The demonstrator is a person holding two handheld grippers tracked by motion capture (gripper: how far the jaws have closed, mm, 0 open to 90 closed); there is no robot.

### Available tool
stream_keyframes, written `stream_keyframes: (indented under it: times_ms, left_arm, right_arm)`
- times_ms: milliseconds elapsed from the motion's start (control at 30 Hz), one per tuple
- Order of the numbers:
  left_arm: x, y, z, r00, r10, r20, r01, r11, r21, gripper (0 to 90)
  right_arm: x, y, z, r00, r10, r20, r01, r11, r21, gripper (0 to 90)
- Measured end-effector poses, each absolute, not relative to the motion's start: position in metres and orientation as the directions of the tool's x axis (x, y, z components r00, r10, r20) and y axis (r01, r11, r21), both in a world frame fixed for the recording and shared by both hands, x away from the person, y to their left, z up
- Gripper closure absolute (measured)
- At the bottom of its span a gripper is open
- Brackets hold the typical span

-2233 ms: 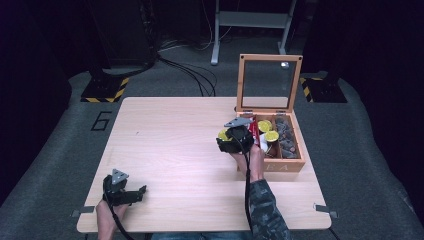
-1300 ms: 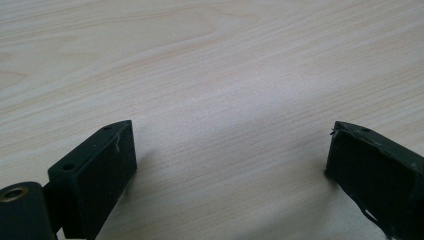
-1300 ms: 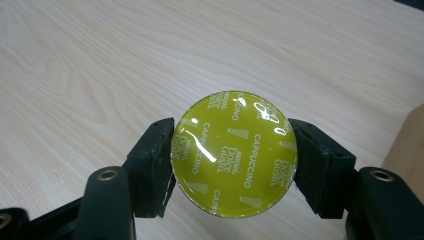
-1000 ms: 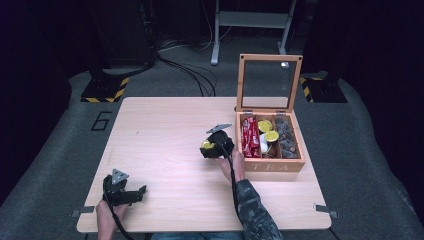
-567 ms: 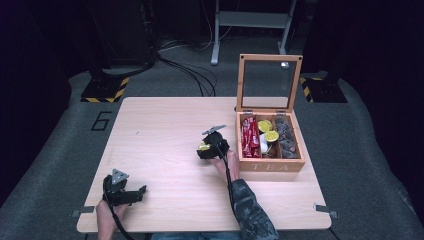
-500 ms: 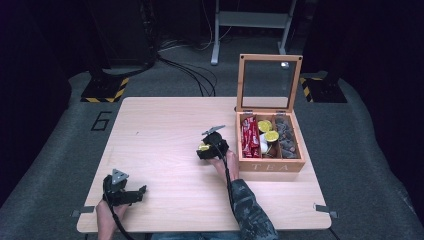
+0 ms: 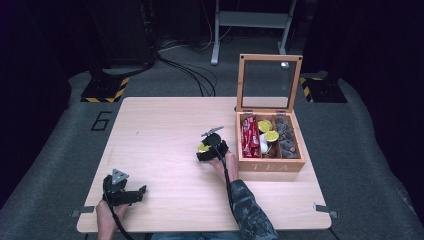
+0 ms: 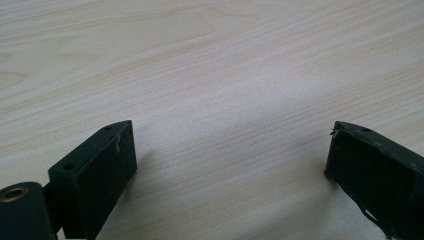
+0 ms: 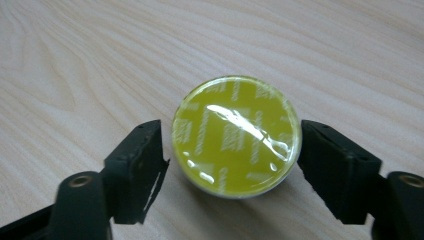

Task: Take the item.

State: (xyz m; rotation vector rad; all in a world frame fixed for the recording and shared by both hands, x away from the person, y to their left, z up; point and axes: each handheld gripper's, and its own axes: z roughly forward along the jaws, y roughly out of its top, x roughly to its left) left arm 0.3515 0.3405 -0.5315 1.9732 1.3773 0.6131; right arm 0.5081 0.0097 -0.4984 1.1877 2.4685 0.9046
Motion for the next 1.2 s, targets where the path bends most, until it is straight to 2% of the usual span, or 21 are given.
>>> stream_keyframes:
  times_ms: [133,533,1067,1200]
  left_arm:
    - [0.352,0.34,-0.531,0.34,0.94,0.012,0.638,-0.24,0.731,5.5]
    - [0.351,0.341,-0.531,0.341,0.94,0.016,0.637,-0.243,0.731,5.6]
    - [0.351,0.341,-0.531,0.341,0.94,0.015,0.639,-0.244,0.73,5.6]
    - [0.351,0.34,-0.531,0.341,0.94,0.014,0.638,-0.242,0.731,5.7]
  right_arm:
    - [0.503,0.007,-0.496,-0.638,0.768,0.05,0.607,0.462,0.646,14.9]
    - [0.465,0.001,-0.466,-0.701,0.713,0.026,0.509,0.474,0.719,3.2]
    - [0.41,-0.021,-0.458,-0.734,0.679,0.002,0.45,0.485,0.75,0.2]
    - [0.398,-0.032,-0.463,-0.717,0.697,0.008,0.469,0.473,0.746,0.2]
